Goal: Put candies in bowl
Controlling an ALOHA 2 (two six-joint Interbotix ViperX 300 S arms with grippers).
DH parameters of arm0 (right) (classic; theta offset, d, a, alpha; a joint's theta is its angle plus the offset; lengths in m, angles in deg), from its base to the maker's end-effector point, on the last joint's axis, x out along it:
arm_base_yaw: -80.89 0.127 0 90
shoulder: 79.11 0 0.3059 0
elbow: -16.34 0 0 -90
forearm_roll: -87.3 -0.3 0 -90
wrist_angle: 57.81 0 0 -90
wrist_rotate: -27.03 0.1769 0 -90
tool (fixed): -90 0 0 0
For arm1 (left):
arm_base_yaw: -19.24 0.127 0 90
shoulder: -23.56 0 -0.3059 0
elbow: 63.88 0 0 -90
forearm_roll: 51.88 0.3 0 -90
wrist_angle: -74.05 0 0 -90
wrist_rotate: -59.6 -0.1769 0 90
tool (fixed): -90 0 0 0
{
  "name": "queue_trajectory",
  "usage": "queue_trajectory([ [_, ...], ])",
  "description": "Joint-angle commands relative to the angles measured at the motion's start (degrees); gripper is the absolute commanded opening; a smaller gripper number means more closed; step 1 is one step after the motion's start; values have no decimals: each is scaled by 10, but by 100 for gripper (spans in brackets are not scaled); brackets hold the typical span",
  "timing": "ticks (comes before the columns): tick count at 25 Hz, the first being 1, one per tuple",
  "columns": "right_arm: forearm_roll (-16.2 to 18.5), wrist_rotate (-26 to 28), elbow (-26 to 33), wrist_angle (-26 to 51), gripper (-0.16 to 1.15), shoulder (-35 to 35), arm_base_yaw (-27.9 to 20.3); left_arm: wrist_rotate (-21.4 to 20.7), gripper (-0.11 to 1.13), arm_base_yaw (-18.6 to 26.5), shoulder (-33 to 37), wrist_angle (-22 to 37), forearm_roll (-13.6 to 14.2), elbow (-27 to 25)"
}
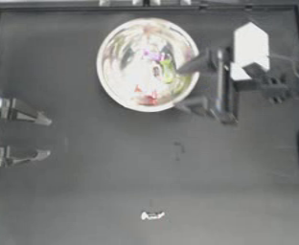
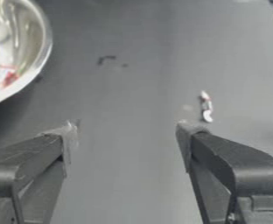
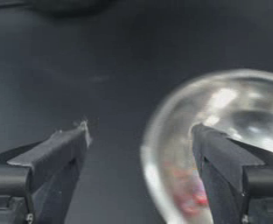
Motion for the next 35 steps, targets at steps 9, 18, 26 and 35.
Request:
queue_trajectory([
  [9, -78, 6, -57, 209, 98, 157, 227, 0, 98, -26, -151, 82, 53, 118],
  [18, -114, 4, -72, 337, 98, 216, 327, 4, 99, -91, -339, 147, 67, 258],
  [26, -107, 3, -95, 343, 98, 253, 338, 21, 98, -126, -475, 191, 70, 364],
  [35, -84, 8, -134, 427, 98, 315, 338, 37, 98, -143, -551, 184, 70, 406],
])
